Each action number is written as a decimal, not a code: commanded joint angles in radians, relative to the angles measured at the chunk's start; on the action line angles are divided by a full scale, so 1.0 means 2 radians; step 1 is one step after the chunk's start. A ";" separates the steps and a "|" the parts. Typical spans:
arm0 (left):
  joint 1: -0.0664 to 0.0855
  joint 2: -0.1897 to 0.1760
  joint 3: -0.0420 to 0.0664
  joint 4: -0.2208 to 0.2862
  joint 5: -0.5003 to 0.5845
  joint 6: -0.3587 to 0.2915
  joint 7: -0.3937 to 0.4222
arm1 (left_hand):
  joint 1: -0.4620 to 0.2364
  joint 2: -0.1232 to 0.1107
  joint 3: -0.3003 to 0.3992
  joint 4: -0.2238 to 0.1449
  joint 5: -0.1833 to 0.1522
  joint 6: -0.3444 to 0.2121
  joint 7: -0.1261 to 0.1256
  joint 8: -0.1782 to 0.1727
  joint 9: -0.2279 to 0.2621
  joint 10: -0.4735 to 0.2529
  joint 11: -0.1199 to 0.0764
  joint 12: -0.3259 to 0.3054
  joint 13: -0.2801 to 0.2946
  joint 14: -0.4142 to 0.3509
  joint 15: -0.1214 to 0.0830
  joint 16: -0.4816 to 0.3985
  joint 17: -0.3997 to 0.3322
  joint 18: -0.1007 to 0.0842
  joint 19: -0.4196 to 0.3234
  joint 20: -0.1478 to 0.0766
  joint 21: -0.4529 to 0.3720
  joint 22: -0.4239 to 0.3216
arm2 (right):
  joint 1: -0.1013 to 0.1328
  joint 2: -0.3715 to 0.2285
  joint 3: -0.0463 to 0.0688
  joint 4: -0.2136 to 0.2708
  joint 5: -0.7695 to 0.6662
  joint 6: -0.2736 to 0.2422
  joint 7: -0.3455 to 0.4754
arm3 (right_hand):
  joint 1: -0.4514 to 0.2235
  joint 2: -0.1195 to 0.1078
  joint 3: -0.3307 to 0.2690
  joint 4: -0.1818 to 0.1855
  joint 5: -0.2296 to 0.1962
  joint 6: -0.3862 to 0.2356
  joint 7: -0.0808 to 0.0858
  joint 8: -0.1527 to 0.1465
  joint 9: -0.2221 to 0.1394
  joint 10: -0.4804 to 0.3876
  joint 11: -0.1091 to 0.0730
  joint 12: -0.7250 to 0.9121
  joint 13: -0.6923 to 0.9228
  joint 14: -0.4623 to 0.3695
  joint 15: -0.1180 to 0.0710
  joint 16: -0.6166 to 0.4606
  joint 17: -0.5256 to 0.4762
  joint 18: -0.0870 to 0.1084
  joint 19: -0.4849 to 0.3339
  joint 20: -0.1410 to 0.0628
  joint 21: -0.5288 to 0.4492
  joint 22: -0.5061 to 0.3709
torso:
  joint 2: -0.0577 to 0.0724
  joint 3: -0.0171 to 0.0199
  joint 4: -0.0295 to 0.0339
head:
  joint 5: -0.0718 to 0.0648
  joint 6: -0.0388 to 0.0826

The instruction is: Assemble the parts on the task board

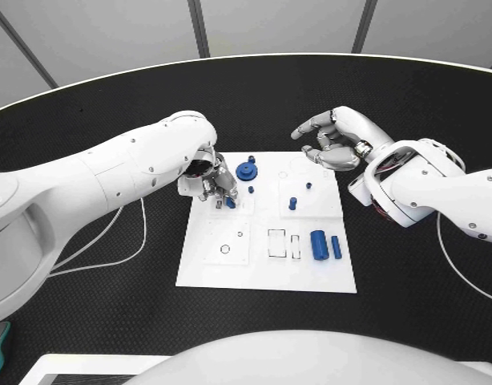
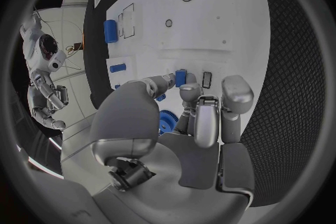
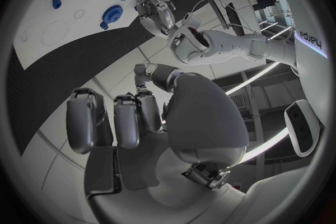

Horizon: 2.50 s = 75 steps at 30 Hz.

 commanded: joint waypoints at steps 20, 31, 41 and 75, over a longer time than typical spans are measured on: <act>0.000 0.002 0.000 -0.001 -0.002 0.002 -0.022 | -0.015 -0.018 -0.036 0.020 -0.002 0.005 -0.006 -0.006 0.003 -0.003 -0.002 0.004 -0.001 0.036 -0.003 -0.001 0.072 -0.001 0.001 -0.004 0.000 0.000 | 0.000 -0.002 0.000 0.002 0.000 0.000 -0.001 | -0.001 -0.005 0.001 -0.003 0.001 0.004 0.000 -0.002 -0.001 -0.005 0.001 -0.003 0.035 0.038 0.003 -0.002 0.072 0.006 0.018 0.003 -0.002 0.068 | 0.000 -0.0001 0.0001 | -0.002 -0.001; 0.000 0.001 0.000 -0.002 -0.003 0.000 -0.021 | -0.019 -0.024 -0.056 0.031 -0.002 0.006 -0.004 -0.010 0.004 -0.004 -0.001 0.004 -0.002 0.036 -0.002 -0.001 0.072 -0.001 0.001 -0.003 0.000 0.000 | 0.000 -0.002 0.000 0.002 0.000 0.001 -0.002 | -0.001 -0.005 0.001 -0.003 0.001 0.004 0.000 -0.003 -0.001 -0.005 0.001 -0.004 0.034 0.038 0.003 -0.002 0.071 0.006 0.018 0.003 -0.002 0.068 | 0.000 -0.0003 -0.0001 | -0.002 -0.002; 0.000 0.000 0.000 0.000 -0.003 -0.003 -0.021 | -0.016 -0.036 -0.080 0.036 -0.002 0.005 -0.003 -0.016 0.006 -0.007 0.000 0.004 -0.004 0.036 -0.001 -0.001 0.071 -0.001 0.001 -0.003 0.000 0.000 | 0.000 -0.002 0.000 0.001 0.000 0.002 -0.002 | -0.001 -0.005 0.001 -0.003 0.001 0.004 0.000 -0.003 -0.001 -0.005 0.001 -0.004 0.034 0.038 0.003 -0.002 0.071 0.006 0.018 0.003 -0.002 0.068 | 0.000 -0.0003 0.0001 | -0.002 -0.001; 0.002 -0.060 0.000 0.082 0.030 -0.103 -0.009 | -0.031 -0.036 -0.154 0.063 -0.002 -0.010 0.007 -0.048 -0.001 -0.029 0.008 -0.009 -0.038 0.032 0.006 -0.006 0.058 0.002 -0.004 0.000 -0.010 -0.015 | 0.000 0.001 0.000 -0.014 0.000 0.002 0.001 | -0.002 -0.005 0.001 -0.003 0.001 0.004 0.000 -0.003 -0.001 -0.006 0.001 -0.005 0.033 0.038 0.003 -0.003 0.070 0.006 0.018 0.003 -0.002 0.067 | -0.009 -0.0002 0.0029 | 0.001 0.001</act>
